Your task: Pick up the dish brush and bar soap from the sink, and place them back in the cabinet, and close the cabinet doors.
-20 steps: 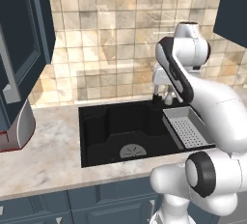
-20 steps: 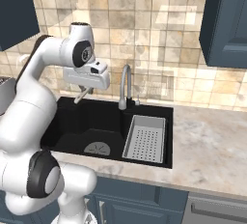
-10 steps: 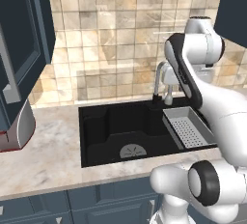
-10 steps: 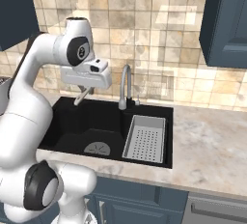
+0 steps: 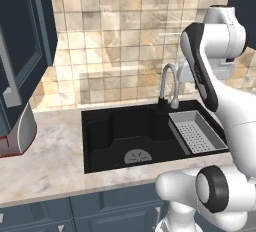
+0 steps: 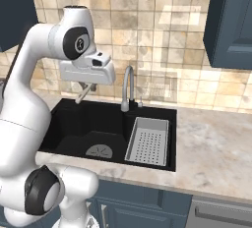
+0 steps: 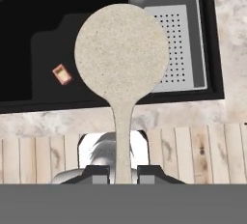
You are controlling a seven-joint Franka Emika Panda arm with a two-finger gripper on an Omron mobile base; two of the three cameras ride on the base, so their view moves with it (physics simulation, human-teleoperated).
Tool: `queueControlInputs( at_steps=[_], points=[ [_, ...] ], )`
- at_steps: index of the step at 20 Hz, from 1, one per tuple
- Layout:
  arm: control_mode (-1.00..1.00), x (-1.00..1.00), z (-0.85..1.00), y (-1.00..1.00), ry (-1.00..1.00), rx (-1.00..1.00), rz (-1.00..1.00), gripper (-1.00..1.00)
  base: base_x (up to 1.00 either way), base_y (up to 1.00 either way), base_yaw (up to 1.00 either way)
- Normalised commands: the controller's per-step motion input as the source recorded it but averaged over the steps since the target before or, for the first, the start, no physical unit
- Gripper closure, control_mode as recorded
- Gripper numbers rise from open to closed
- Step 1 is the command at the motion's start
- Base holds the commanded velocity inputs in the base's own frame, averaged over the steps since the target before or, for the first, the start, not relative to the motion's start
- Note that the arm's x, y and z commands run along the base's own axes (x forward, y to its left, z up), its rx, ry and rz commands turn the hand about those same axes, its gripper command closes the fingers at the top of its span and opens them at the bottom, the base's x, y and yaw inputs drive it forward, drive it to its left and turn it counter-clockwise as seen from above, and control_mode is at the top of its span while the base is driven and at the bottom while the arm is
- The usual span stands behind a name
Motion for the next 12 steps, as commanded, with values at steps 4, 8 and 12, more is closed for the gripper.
queueControlInputs(
  at_steps=[4, 8, 12],
  points=[
    [-1.0, -0.26, 0.4, -0.01, 0.0, 0.0, 0.0, 1.0, 0.0, 0.0, 0.0],
    [-1.0, -0.3, 0.34, 0.0, 0.0, 0.0, 0.0, 1.0, 0.0, 0.0, 0.0],
    [-1.0, -0.33, 0.38, 0.0, 0.0, 0.0, 0.0, 1.0, 0.0, 0.0, 0.0]
  ],
)
